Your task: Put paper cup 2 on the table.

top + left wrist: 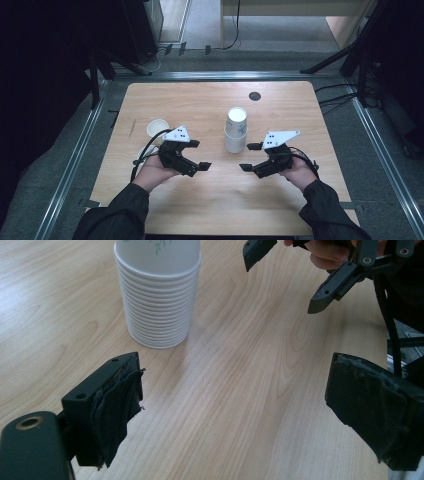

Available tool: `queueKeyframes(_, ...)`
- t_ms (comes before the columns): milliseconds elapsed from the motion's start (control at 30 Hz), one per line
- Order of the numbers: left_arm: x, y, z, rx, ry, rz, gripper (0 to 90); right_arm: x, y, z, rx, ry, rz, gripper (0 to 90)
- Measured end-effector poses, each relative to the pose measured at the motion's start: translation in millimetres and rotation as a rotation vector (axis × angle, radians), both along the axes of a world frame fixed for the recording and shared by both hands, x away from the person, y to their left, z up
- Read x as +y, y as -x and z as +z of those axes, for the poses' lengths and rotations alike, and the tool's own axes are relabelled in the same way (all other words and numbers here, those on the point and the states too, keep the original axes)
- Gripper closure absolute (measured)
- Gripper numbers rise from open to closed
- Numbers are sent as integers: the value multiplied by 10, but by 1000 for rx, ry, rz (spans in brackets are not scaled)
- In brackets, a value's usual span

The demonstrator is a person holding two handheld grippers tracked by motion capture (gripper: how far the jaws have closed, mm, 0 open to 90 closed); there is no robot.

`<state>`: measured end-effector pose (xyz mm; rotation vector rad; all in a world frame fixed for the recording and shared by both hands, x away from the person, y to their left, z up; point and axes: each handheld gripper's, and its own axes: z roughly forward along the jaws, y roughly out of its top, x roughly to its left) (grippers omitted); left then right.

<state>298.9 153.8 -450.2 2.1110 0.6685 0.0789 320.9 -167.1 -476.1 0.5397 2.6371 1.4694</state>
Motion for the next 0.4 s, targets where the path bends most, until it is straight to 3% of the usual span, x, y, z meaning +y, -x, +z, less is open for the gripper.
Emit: queueKeyframes(400,16,14,-3,-16,-2,9,84,4,3,-1,0,3,1,239)
